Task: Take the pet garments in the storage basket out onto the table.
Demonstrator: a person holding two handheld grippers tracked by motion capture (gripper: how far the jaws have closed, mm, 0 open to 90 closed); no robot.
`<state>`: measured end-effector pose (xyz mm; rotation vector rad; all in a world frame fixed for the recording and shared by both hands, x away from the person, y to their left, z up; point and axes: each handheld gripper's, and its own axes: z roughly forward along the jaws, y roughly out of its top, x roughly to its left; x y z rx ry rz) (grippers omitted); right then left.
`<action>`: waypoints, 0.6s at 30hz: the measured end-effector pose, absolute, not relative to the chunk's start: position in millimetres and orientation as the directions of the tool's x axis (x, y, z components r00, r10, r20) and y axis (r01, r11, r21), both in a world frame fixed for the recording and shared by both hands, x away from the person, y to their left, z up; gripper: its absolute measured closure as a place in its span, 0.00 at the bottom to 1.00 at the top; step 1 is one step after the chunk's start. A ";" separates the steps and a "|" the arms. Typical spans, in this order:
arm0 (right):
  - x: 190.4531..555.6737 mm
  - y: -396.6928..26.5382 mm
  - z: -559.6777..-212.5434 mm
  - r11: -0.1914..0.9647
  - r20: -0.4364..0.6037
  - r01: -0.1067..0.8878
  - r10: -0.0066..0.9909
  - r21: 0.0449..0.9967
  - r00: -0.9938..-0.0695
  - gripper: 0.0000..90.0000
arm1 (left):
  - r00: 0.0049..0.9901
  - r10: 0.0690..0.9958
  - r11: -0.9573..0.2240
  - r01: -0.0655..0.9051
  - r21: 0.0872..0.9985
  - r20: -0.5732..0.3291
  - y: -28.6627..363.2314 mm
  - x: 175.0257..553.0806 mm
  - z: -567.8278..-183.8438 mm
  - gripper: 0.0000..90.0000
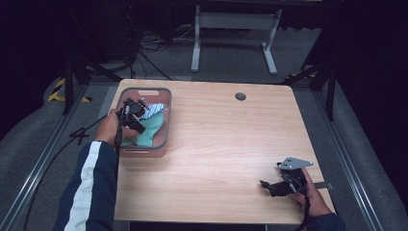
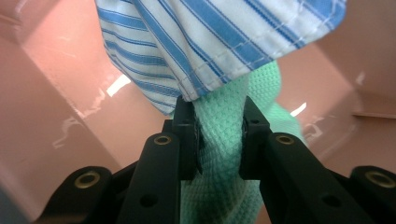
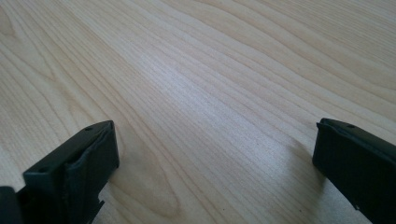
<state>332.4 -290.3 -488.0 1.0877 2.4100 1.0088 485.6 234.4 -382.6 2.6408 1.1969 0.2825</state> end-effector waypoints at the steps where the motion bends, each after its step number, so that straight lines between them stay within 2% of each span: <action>1: 332.4 -290.3 -488.0 0.464 0.006 0.530 0.748 0.710 -0.664 0.01 | 0.649 0.756 -0.642 0.708 0.293 0.086 234.8 484.1 -379.1 0.83; 7: 332.4 -290.3 -488.0 0.464 0.006 0.529 0.748 0.710 -0.664 0.01 | 0.629 0.767 -0.618 0.670 0.412 0.128 236.9 475.0 -363.5 0.83; 15: 332.4 -290.3 -488.0 0.464 0.007 0.530 0.748 0.710 -0.664 0.01 | 0.630 0.765 -0.608 0.636 0.476 0.134 238.5 463.6 -349.2 0.83; 18: 332.4 -290.2 -488.0 0.463 0.007 0.530 0.748 0.710 -0.663 0.01 | 0.635 0.761 -0.597 0.603 0.529 0.134 238.1 456.2 -342.9 0.83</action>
